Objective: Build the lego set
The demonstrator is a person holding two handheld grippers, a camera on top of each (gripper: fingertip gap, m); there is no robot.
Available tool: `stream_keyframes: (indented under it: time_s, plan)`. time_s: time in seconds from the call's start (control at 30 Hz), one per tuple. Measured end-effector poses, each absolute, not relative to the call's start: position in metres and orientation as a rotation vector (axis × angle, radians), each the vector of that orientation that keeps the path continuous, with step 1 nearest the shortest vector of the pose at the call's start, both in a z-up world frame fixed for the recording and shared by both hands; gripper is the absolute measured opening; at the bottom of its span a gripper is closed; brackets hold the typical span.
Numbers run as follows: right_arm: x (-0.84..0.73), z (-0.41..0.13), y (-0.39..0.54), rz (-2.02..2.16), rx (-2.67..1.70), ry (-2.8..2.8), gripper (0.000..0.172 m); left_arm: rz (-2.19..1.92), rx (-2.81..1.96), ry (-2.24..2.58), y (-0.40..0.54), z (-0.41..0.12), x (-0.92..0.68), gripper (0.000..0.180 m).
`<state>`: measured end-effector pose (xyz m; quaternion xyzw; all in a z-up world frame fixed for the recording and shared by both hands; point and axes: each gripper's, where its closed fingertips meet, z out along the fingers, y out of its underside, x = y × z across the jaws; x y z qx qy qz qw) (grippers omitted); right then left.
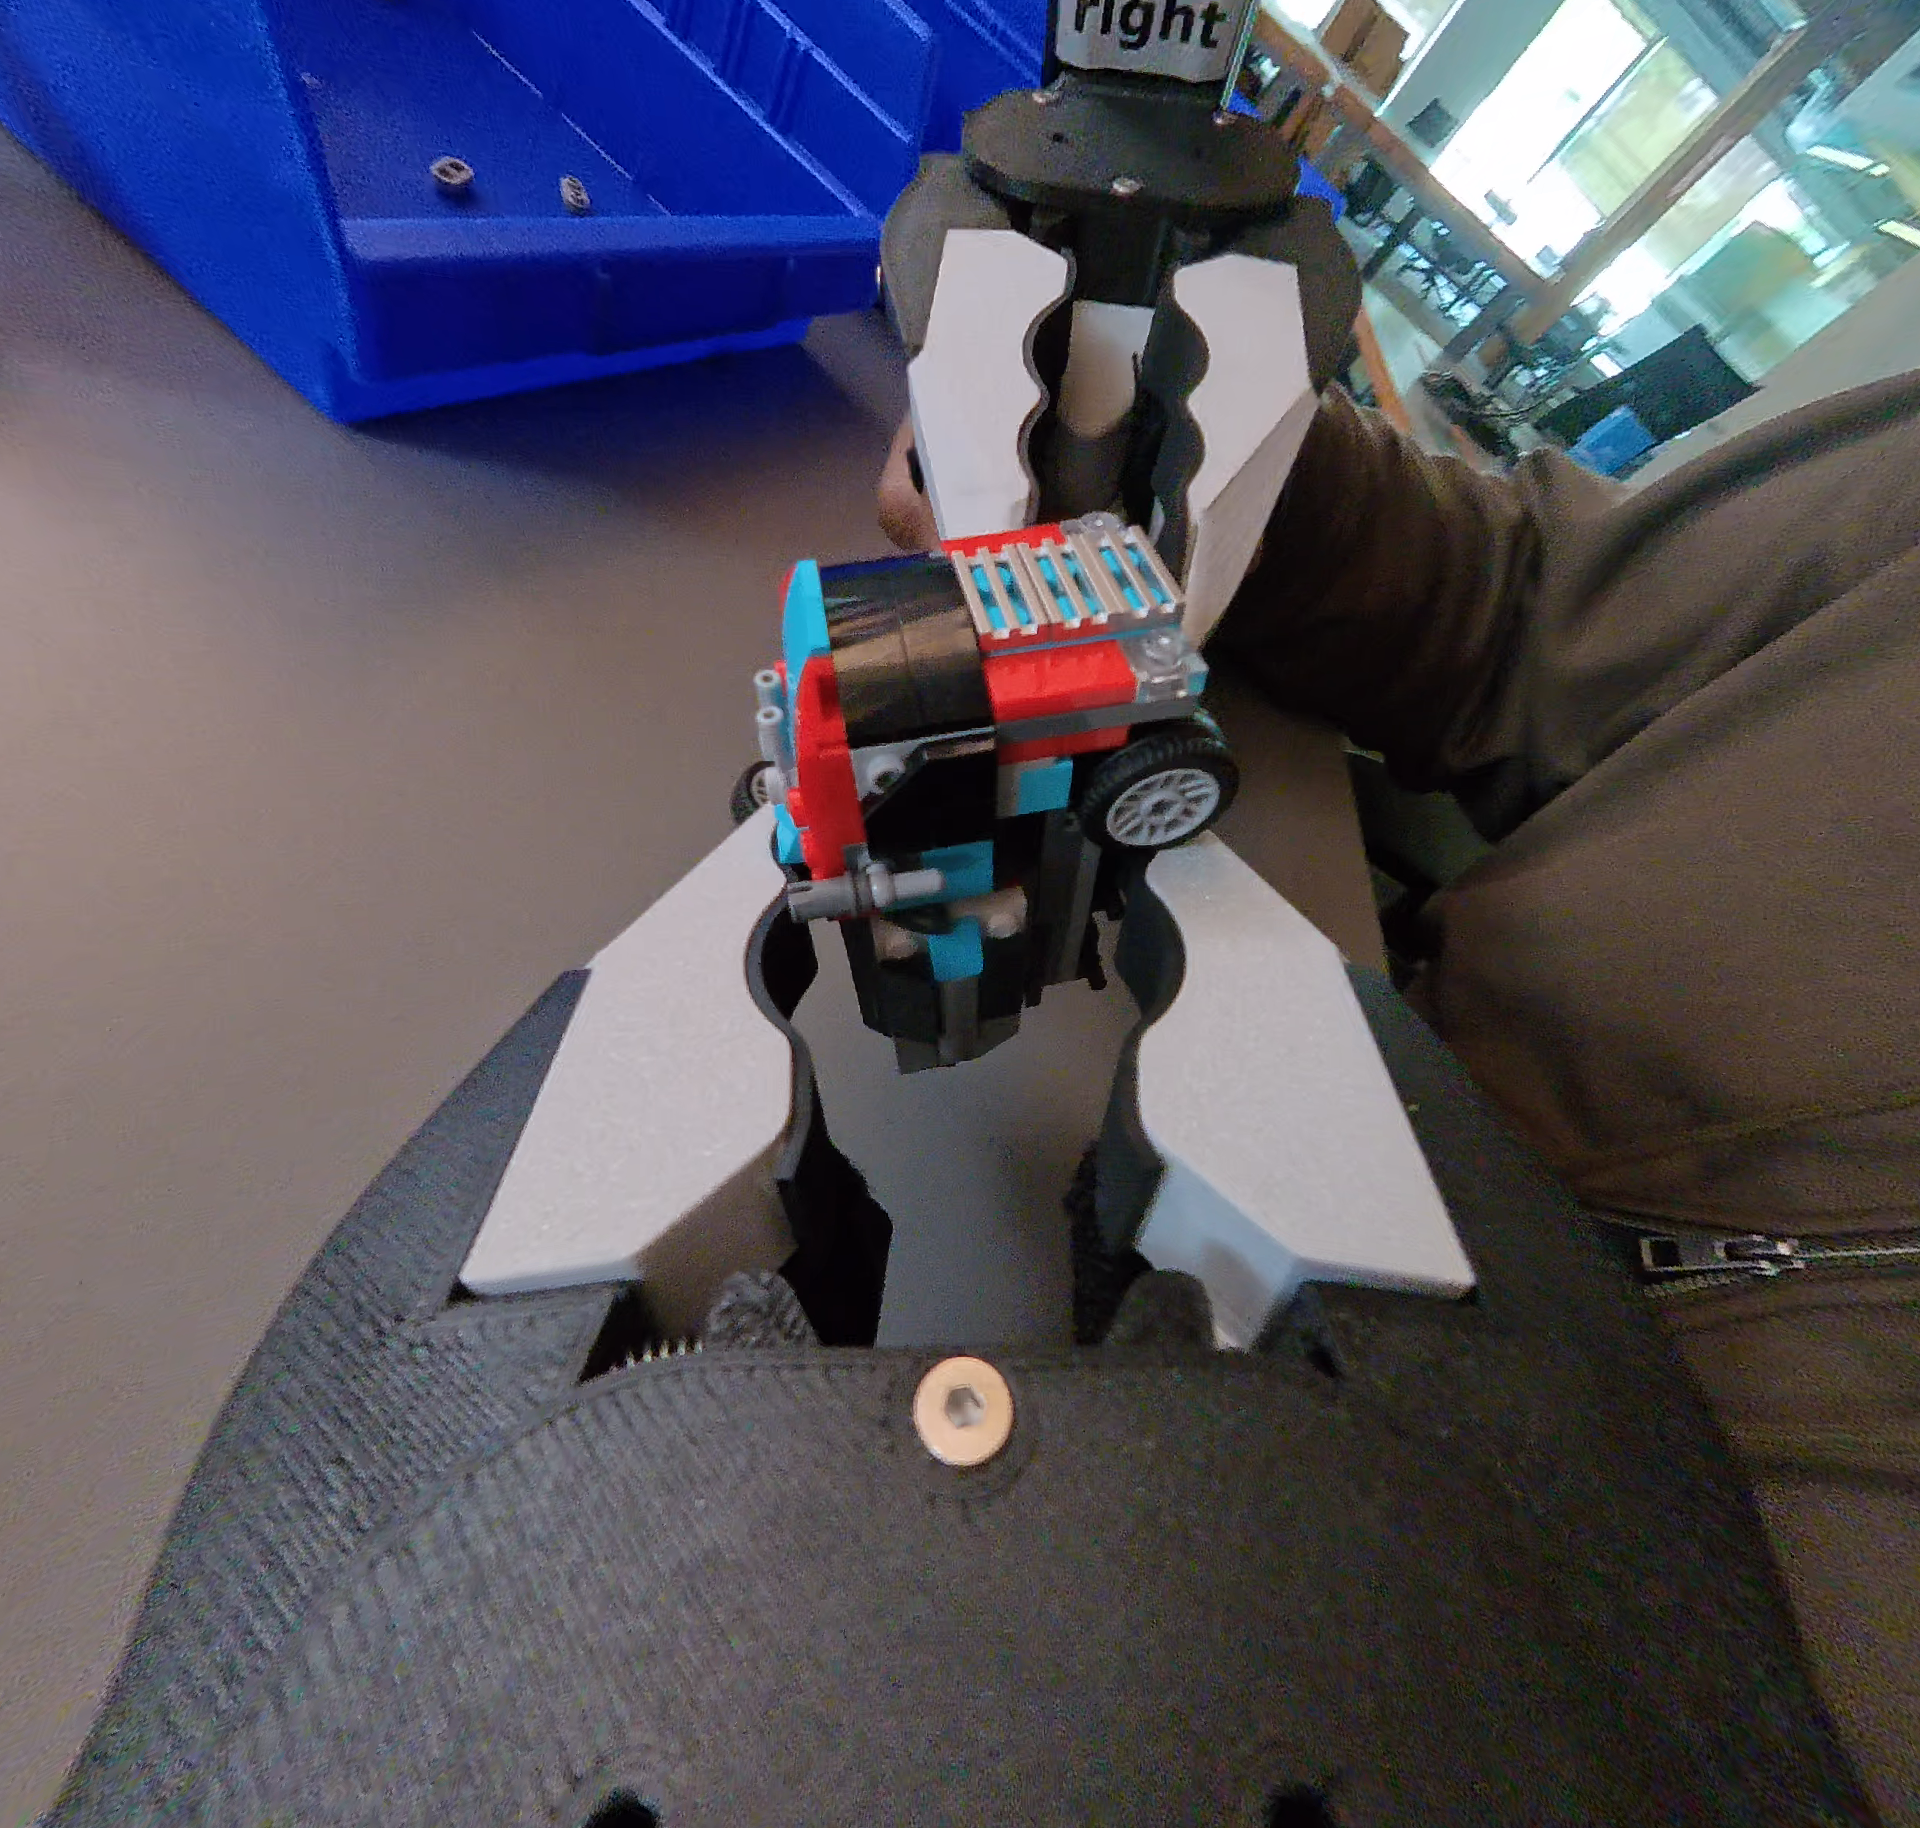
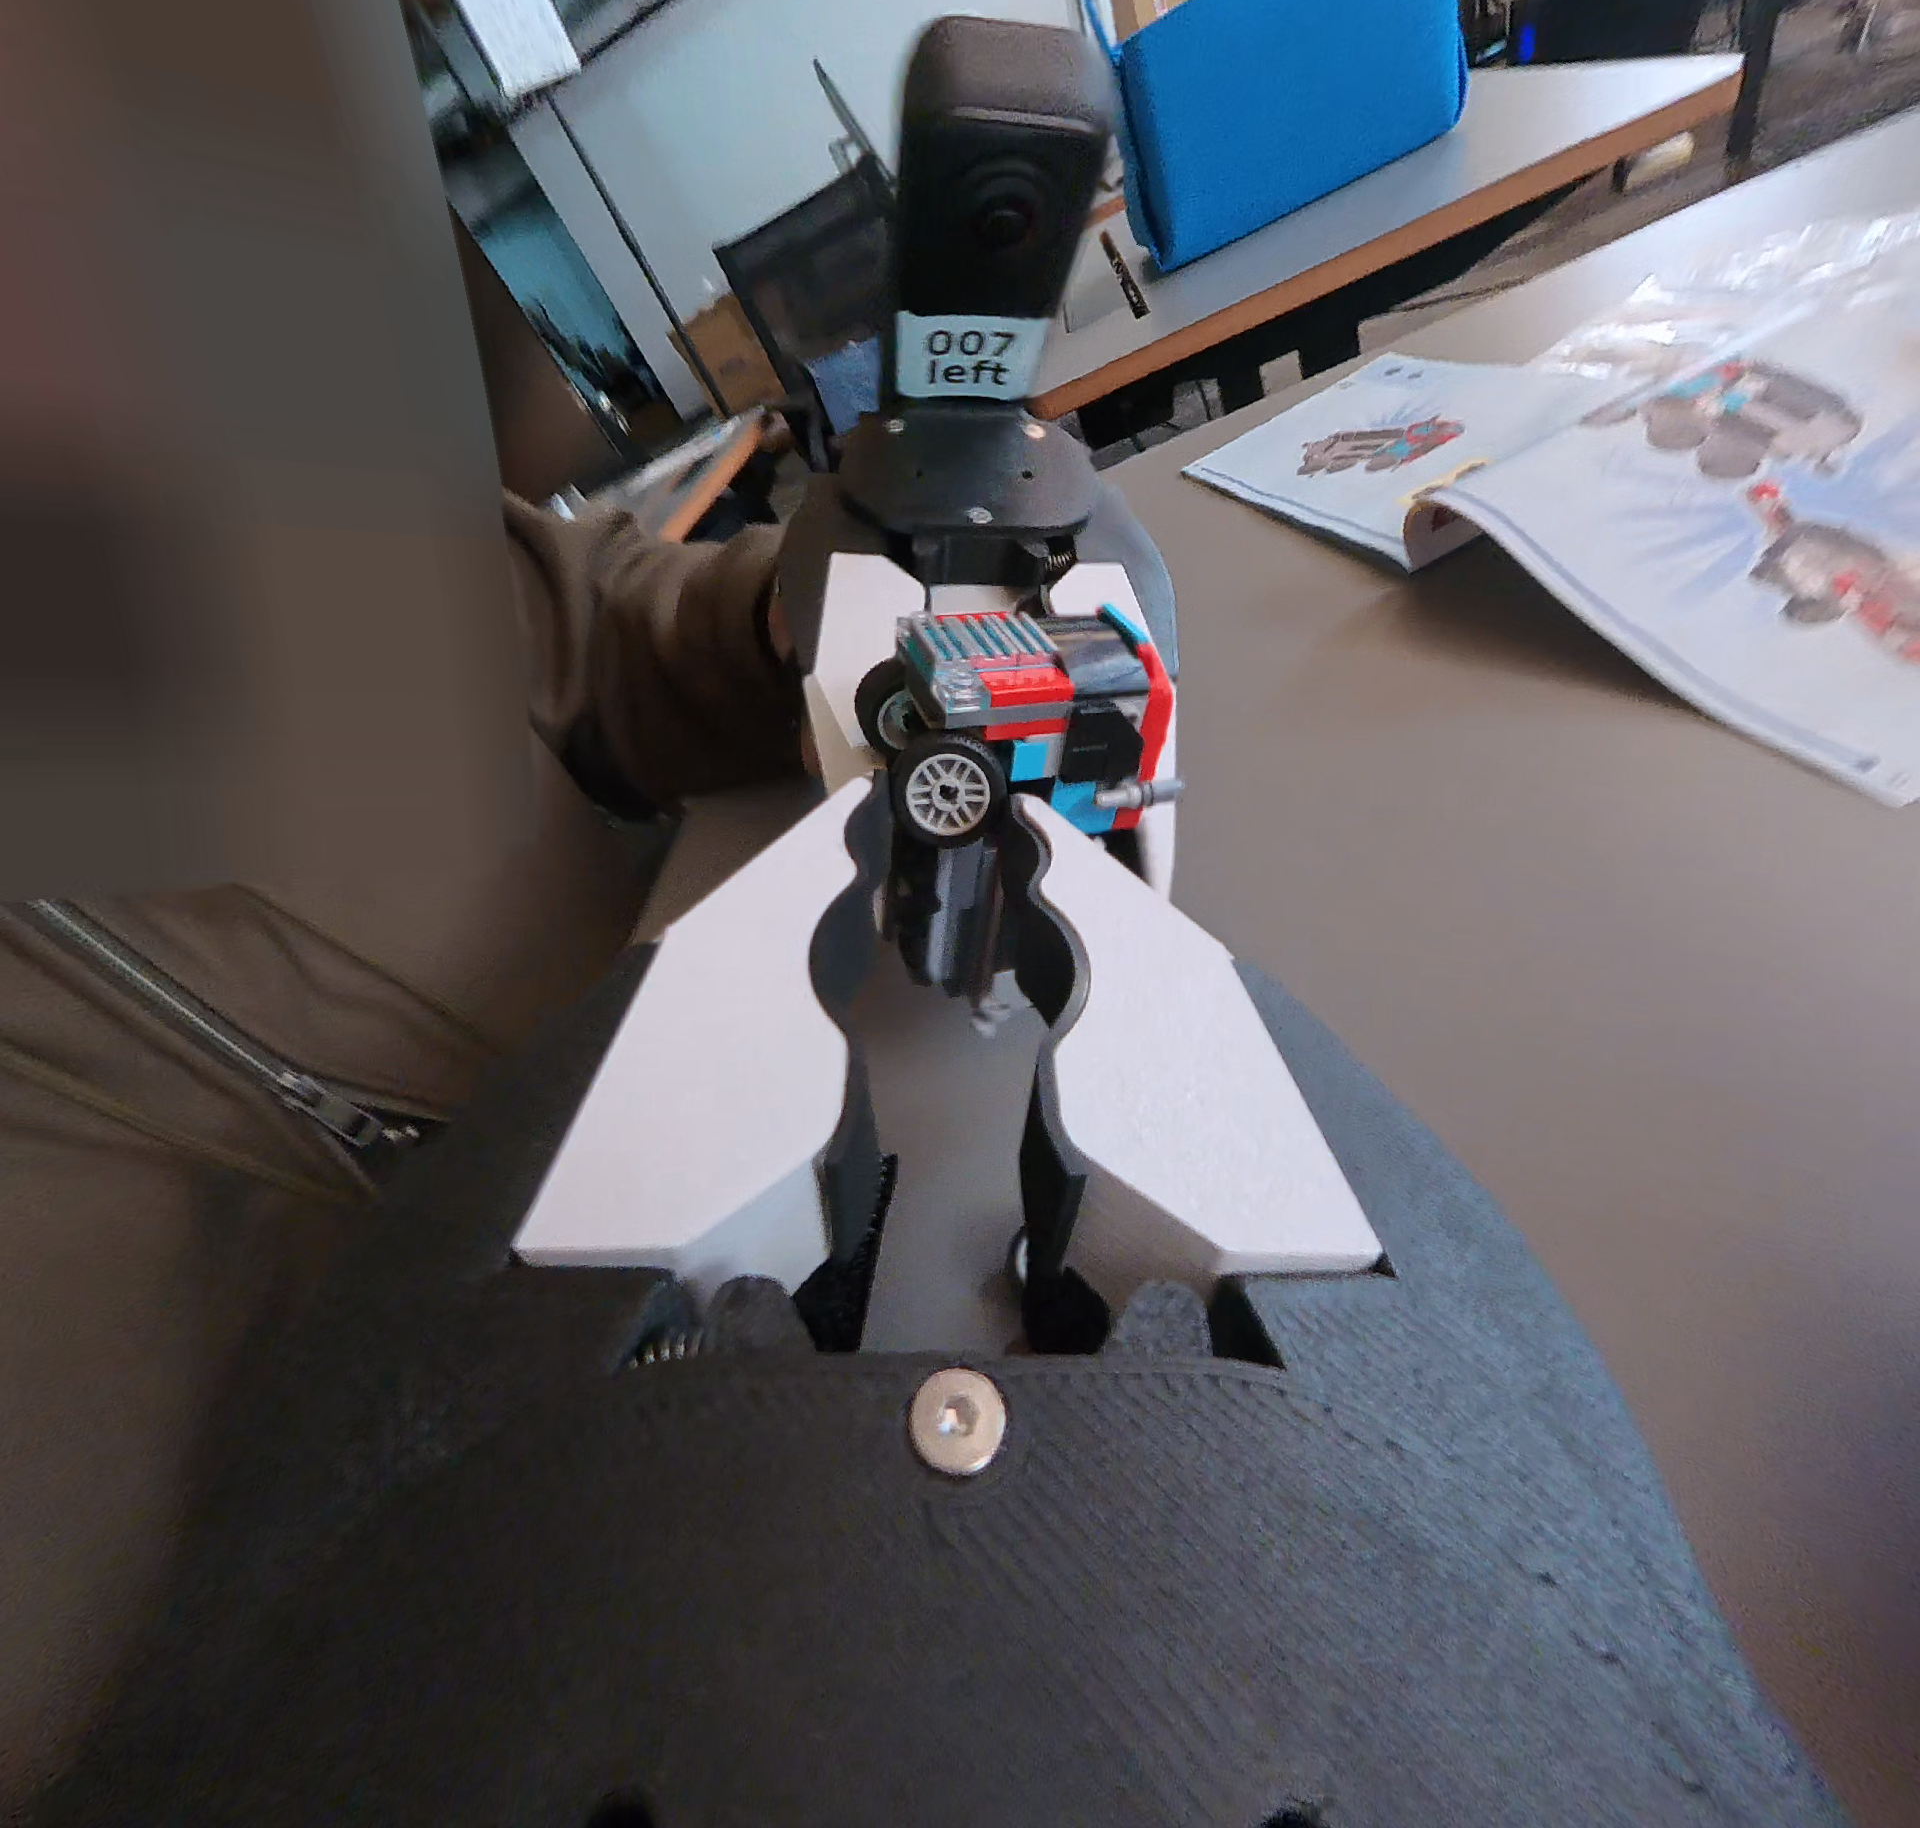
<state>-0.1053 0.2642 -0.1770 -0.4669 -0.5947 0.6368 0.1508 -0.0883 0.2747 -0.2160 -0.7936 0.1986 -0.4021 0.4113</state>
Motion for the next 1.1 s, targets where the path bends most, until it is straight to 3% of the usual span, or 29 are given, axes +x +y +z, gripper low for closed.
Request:
stream_keyframes:
  time_s: [0.17,0.57,1.1]
  plan:
    - [-0.103,-0.171,0.263,1.778,-1.271,-1.719,0.021,-1.095,-1.979,0.47,0.272,-0.212,-0.086,0.058]
    - [-0.111,-0.172,0.266,2.02,-1.522,-1.531,0.022,-0.765,-1.996,0.539,0.283,-0.212,-0.103,0.058]
    - [-0.11,-0.176,0.266,1.967,-1.492,-1.576,0.021,-0.869,-1.999,0.512,0.28,-0.214,-0.098,0.058]
